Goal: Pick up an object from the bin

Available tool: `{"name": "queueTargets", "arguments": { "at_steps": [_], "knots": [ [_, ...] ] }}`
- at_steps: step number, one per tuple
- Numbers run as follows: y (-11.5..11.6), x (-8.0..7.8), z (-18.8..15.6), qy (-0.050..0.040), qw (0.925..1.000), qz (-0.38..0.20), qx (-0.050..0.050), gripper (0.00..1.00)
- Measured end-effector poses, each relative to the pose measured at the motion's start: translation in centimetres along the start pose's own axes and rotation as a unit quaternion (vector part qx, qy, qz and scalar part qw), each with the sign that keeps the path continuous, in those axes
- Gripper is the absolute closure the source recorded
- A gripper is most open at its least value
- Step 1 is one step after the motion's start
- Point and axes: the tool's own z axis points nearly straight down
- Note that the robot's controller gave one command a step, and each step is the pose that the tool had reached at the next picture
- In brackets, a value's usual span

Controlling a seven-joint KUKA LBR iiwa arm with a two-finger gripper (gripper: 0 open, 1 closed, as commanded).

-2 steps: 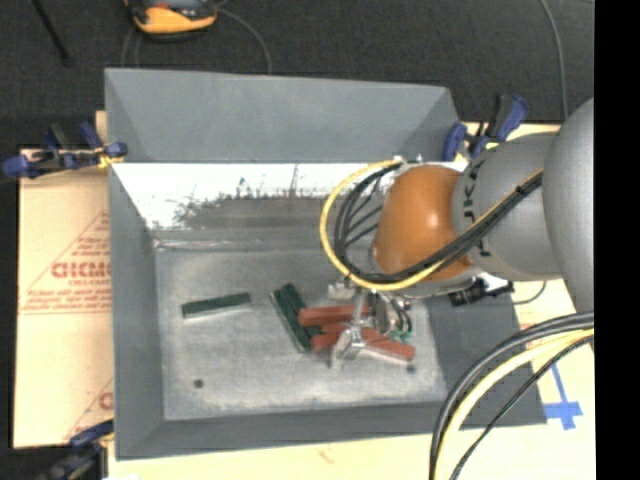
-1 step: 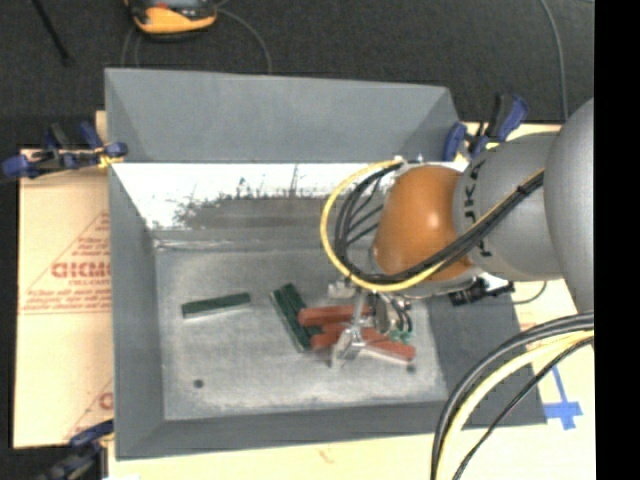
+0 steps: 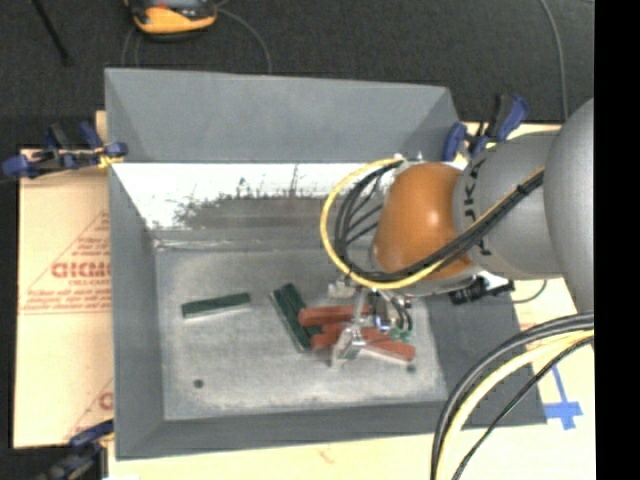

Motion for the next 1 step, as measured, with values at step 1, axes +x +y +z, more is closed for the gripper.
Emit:
{"name": "queueTargets", "arguments": {
  "at_steps": [1],
  "knots": [
    [0.03, 0.08, -0.42, 0.0041, 1.0, 0.0, 0.0, 1.0]
  ]
}}
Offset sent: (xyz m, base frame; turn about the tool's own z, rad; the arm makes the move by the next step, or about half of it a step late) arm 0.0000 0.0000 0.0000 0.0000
